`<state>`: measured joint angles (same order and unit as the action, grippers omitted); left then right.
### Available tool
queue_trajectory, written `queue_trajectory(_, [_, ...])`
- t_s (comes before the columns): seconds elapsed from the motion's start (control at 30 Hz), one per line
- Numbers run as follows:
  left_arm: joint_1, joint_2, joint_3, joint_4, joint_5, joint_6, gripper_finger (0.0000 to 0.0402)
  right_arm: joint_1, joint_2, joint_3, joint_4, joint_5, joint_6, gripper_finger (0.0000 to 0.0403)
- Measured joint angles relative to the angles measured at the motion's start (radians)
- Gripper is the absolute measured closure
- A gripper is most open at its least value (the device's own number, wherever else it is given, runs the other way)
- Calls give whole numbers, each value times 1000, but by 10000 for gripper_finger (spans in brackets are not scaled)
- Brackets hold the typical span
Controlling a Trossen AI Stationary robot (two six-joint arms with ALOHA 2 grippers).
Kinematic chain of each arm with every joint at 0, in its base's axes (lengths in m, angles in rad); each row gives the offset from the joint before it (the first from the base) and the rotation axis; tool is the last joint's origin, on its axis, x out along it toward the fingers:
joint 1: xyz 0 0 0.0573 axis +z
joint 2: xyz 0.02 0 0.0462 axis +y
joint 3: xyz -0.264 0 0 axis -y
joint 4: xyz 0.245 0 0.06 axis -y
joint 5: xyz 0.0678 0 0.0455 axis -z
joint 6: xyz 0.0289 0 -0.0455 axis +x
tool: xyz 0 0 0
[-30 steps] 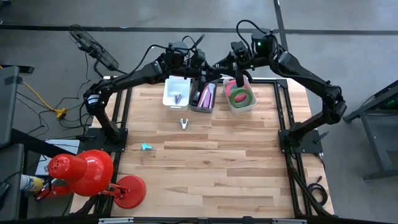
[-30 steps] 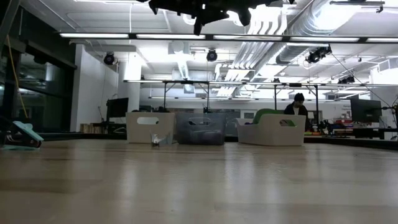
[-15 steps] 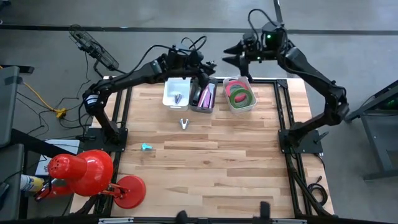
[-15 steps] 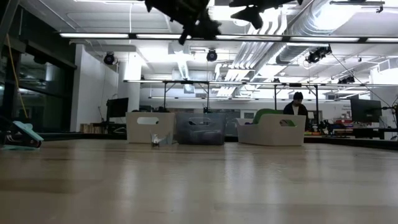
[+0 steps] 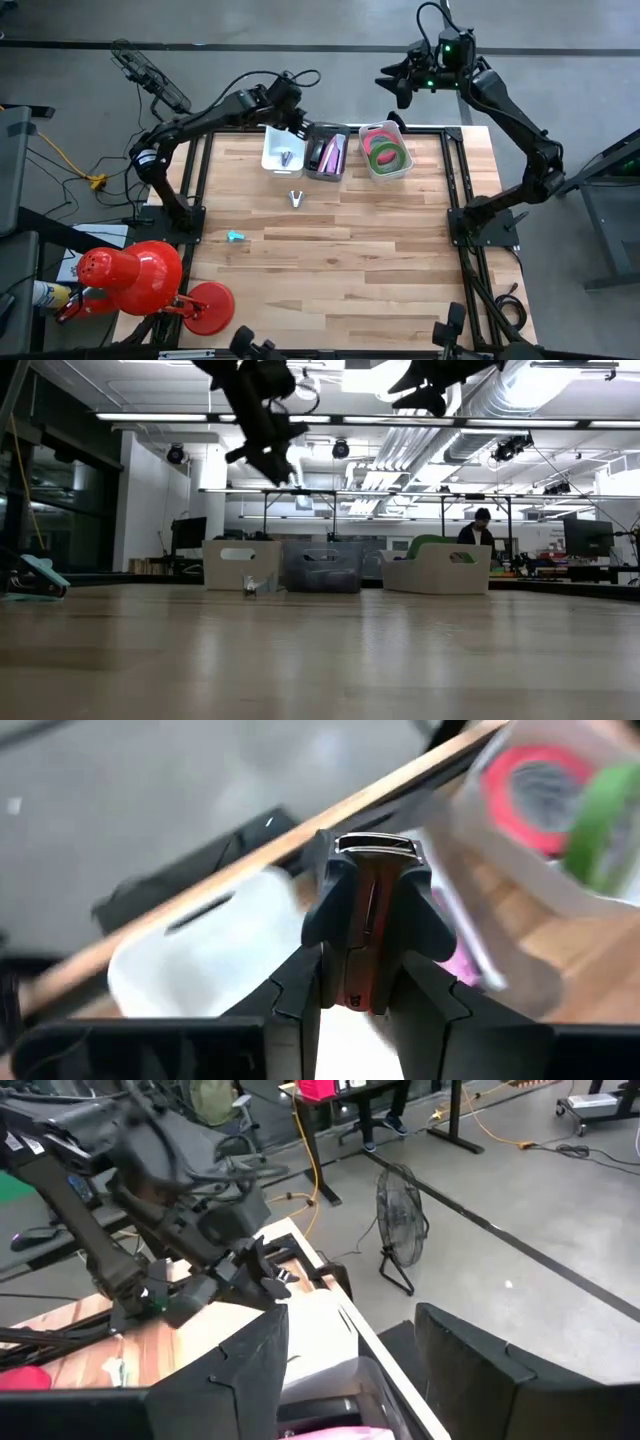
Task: Pick and place Stapler, Stapler remover, tape
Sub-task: Put the black staple remover into the left white bin
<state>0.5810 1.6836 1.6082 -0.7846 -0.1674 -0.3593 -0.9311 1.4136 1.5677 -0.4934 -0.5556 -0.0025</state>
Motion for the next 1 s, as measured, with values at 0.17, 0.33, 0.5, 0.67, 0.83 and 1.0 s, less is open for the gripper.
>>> queue_trajectory(0.17, [34,0,-112,-1,1,-122,320,-9,0,0,-11,2,-3,194])
queue_trajectory(0.33, [50,0,-207,11,30,-252,320,-9,0,0,-17,26,-5,194])
queue_trajectory(0.5, [47,1,-276,25,44,-377,320,-8,0,0,-19,26,-6,194])
queue_trajectory(0.67, [47,37,-312,28,54,-417,320,-8,0,0,-19,26,-5,194])
queue_trajectory(0.83, [47,90,-311,34,85,-436,320,-8,0,0,-19,26,-5,194])
queue_trajectory(1.0, [47,132,-311,26,136,-451,310,-8,0,0,-25,26,1,194])
